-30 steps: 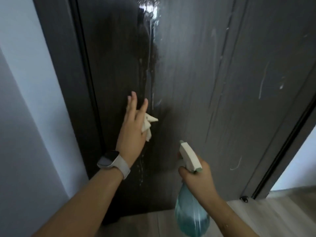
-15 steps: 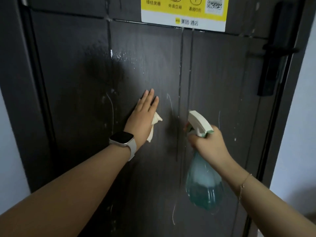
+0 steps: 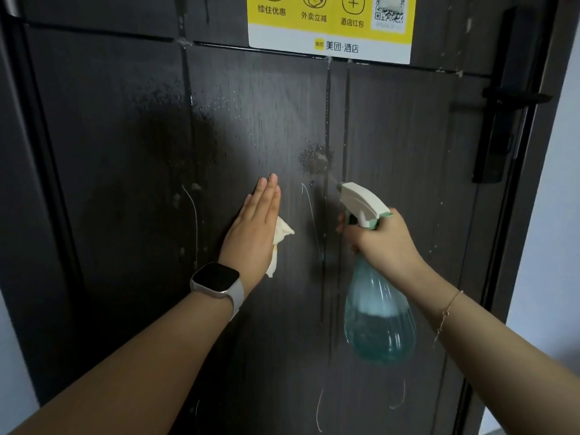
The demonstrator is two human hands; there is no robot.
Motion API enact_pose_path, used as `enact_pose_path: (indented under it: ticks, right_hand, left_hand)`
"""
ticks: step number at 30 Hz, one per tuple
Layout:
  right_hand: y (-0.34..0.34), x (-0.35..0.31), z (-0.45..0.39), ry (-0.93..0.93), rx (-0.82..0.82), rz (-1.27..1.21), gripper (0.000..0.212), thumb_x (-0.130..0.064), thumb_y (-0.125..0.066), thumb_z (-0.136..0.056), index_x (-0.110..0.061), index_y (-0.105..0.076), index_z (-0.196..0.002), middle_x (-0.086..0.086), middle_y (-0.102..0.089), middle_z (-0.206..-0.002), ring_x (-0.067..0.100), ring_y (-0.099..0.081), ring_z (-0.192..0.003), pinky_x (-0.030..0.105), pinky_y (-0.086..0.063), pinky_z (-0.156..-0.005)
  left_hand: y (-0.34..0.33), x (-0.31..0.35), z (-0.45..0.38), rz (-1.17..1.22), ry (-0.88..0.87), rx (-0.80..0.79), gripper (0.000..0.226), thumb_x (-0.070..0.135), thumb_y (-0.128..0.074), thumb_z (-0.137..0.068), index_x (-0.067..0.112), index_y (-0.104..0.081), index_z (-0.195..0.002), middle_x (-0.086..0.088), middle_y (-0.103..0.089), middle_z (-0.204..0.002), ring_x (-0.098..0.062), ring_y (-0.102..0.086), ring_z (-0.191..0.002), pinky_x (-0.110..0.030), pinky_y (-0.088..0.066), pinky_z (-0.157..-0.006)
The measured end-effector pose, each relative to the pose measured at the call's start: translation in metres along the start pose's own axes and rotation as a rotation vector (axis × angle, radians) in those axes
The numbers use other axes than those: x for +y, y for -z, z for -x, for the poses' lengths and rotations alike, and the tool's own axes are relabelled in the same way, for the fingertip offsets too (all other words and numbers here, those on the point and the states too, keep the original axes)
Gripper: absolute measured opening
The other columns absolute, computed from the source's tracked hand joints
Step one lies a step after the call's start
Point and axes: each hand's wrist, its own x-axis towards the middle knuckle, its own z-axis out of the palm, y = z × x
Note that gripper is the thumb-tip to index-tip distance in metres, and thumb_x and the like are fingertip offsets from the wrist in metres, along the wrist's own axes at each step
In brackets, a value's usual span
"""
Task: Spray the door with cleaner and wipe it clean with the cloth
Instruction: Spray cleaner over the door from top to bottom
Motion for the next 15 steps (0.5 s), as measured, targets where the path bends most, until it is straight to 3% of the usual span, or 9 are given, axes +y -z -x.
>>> enact_pose_path:
  ticks: [3,5,10,13,15]
  right_hand:
    - [0.0,0.003,0.004,-0.002,-0.009,0.02,0.018,0.007,-0.062,-0.078,-0.011,-0.066,-0.076,0.012,-0.063,-0.073,0.016,-0.052,-0.06,0.032,-0.046,-0.054]
    - [0.0,0.005,0.009,-0.012,-0.028,0.013,0.02,0.008,-0.059,-0.077,-0.011,-0.066,-0.078,0.014,-0.066,-0.078,0.017,-0.055,-0.063,0.03,-0.046,-0.053]
    - [-0.001,0.015,0.023,-0.07,-0.091,0.03,0.027,0.011,-0.053,-0.076,-0.011,-0.067,-0.082,0.013,-0.07,-0.091,0.002,-0.051,-0.052,0.018,-0.041,-0.044]
    - [-0.002,0.028,0.027,-0.115,-0.079,0.052,0.019,0.008,-0.056,-0.077,-0.007,-0.067,-0.082,0.017,-0.07,-0.085,0.011,-0.051,-0.054,0.025,-0.041,-0.05]
    - [-0.003,0.035,0.031,-0.14,-0.082,0.082,0.007,0.003,-0.06,-0.079,-0.003,-0.063,-0.079,0.017,-0.064,-0.069,0.016,-0.046,-0.054,0.029,-0.038,-0.053]
  left_hand:
    - [0.001,0.0,0.0,0.0,-0.004,-0.002,0.086,-0.005,-0.062,-0.082,0.0,-0.013,-0.152,-0.011,-0.001,-0.162,-0.025,0.002,-0.149,-0.034,0.004,-0.118]
    - [0.002,0.001,0.001,-0.008,-0.004,-0.003,0.086,-0.003,-0.061,-0.083,0.001,-0.01,-0.152,-0.011,0.001,-0.162,-0.025,0.003,-0.149,-0.032,0.005,-0.117]
    - [0.002,0.001,0.001,-0.027,-0.005,-0.009,0.085,-0.003,-0.06,-0.084,0.001,-0.009,-0.152,-0.011,0.003,-0.162,-0.026,0.004,-0.15,-0.032,0.007,-0.117]
    - [0.002,0.001,0.001,-0.048,-0.011,-0.004,0.084,-0.001,-0.058,-0.086,0.001,-0.006,-0.152,-0.011,0.004,-0.162,-0.026,0.005,-0.15,-0.031,0.007,-0.117]
    - [0.001,0.002,0.0,-0.046,-0.011,0.004,0.084,0.0,-0.057,-0.087,0.001,-0.005,-0.153,-0.011,0.006,-0.162,-0.026,0.007,-0.15,-0.031,0.008,-0.117]
